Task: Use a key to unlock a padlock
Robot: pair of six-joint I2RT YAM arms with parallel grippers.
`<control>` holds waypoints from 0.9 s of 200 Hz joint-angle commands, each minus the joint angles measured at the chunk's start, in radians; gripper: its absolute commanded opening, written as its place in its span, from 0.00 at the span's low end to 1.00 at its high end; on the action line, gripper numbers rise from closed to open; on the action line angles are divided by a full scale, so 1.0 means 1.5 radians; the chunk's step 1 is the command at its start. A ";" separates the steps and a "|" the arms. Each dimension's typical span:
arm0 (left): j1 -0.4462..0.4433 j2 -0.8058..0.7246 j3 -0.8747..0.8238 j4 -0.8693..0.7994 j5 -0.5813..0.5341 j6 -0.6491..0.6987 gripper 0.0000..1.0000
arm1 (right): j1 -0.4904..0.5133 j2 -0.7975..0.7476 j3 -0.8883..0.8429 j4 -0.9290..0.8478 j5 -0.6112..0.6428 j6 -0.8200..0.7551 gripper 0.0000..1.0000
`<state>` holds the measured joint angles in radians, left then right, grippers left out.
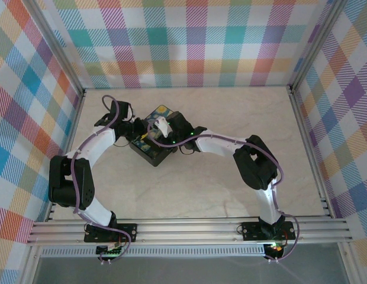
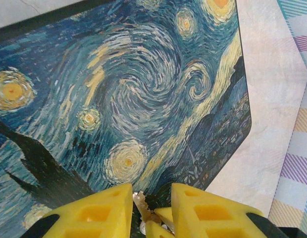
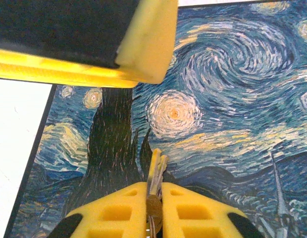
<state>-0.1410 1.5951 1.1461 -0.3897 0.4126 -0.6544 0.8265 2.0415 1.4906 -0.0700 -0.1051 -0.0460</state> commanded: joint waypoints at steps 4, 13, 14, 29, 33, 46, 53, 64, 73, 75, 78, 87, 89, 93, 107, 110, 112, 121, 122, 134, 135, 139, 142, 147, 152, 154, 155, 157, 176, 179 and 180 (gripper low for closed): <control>0.006 -0.005 -0.007 -0.002 0.004 0.008 0.27 | 0.005 0.002 -0.023 -0.002 -0.001 -0.004 0.08; 0.006 -0.004 -0.011 0.000 0.007 0.004 0.27 | 0.005 -0.005 -0.027 0.007 -0.010 -0.001 0.05; 0.006 -0.004 -0.012 0.001 0.007 0.004 0.27 | 0.005 -0.006 -0.027 0.008 -0.011 0.000 0.05; 0.006 0.000 -0.018 0.008 0.014 -0.007 0.27 | 0.003 -0.015 -0.030 0.022 -0.032 0.010 0.04; 0.005 0.002 -0.019 0.011 0.016 -0.011 0.27 | 0.003 -0.017 -0.030 0.025 -0.040 0.013 0.03; 0.005 0.007 -0.025 0.021 0.025 -0.024 0.27 | 0.000 -0.021 -0.029 0.038 -0.058 0.031 0.03; 0.004 0.008 -0.031 0.026 0.028 -0.030 0.27 | -0.001 -0.023 -0.028 0.045 -0.066 0.041 0.03; 0.004 0.007 -0.039 0.034 0.030 -0.038 0.27 | -0.003 -0.026 -0.027 0.052 -0.076 0.055 0.03; 0.004 0.006 -0.043 0.034 0.028 -0.040 0.29 | -0.003 -0.029 -0.025 0.056 -0.080 0.062 0.03; 0.004 0.005 -0.044 0.034 0.028 -0.040 0.30 | -0.003 -0.029 -0.025 0.058 -0.081 0.064 0.03; 0.004 0.004 -0.045 0.033 0.027 -0.040 0.30 | -0.003 -0.029 -0.024 0.060 -0.081 0.066 0.03; 0.004 0.002 -0.046 0.029 0.024 -0.040 0.32 | -0.004 -0.031 -0.023 0.063 -0.082 0.074 0.03; 0.005 0.002 -0.046 0.029 0.024 -0.040 0.33 | -0.004 -0.031 -0.022 0.064 -0.082 0.076 0.03; 0.004 0.001 -0.047 0.027 0.023 -0.040 0.33 | -0.004 -0.031 -0.021 0.064 -0.083 0.078 0.02; 0.004 -0.004 -0.049 0.024 0.018 -0.039 0.35 | -0.005 -0.032 -0.017 0.063 -0.085 0.087 0.02; 0.004 -0.005 -0.049 0.021 0.017 -0.039 0.36 | -0.006 -0.032 -0.017 0.063 -0.087 0.089 0.02; 0.004 -0.006 -0.048 0.020 0.016 -0.038 0.36 | -0.006 -0.032 -0.017 0.064 -0.088 0.091 0.02; 0.005 -0.009 -0.046 0.014 0.014 -0.034 0.36 | -0.008 -0.035 -0.018 0.068 -0.091 0.096 0.02; 0.004 -0.009 -0.046 0.014 0.014 -0.034 0.37 | -0.008 -0.036 -0.019 0.068 -0.091 0.097 0.02; 0.005 -0.010 -0.041 0.004 0.018 -0.028 0.37 | -0.011 -0.042 -0.027 0.079 -0.097 0.106 0.02; 0.004 -0.010 -0.041 0.003 0.018 -0.028 0.37 | -0.011 -0.043 -0.027 0.080 -0.097 0.107 0.02; 0.004 -0.011 -0.041 0.002 0.019 -0.028 0.37 | -0.012 -0.045 -0.030 0.084 -0.098 0.111 0.02; 0.005 -0.012 -0.042 0.002 0.020 -0.029 0.37 | -0.013 -0.047 -0.032 0.088 -0.101 0.115 0.02; 0.004 -0.014 -0.044 0.005 0.022 -0.033 0.37 | -0.015 -0.050 -0.034 0.094 -0.105 0.120 0.02; 0.004 -0.016 -0.047 0.008 0.024 -0.038 0.37 | -0.017 -0.052 -0.038 0.100 -0.109 0.126 0.02; 0.005 -0.016 -0.049 0.010 0.025 -0.040 0.37 | -0.018 -0.053 -0.038 0.104 -0.110 0.128 0.02; 0.005 -0.017 -0.049 0.010 0.025 -0.041 0.37 | -0.018 -0.053 -0.039 0.105 -0.111 0.130 0.02; 0.004 -0.018 -0.050 0.011 0.026 -0.043 0.37 | -0.019 -0.054 -0.041 0.108 -0.112 0.131 0.02; 0.004 -0.024 -0.054 0.018 0.025 -0.063 0.38 | -0.022 -0.059 -0.046 0.124 -0.124 0.145 0.01; 0.004 -0.025 -0.054 0.019 0.025 -0.066 0.39 | -0.022 -0.059 -0.046 0.125 -0.124 0.147 0.01; 0.004 -0.026 -0.054 0.019 0.024 -0.066 0.39 | -0.022 -0.059 -0.046 0.126 -0.125 0.147 0.01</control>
<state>-0.1406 1.5948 1.0847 -0.3626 0.4366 -0.7193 0.8040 1.9995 1.4338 0.0437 -0.2455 0.1272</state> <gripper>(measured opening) 0.381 0.046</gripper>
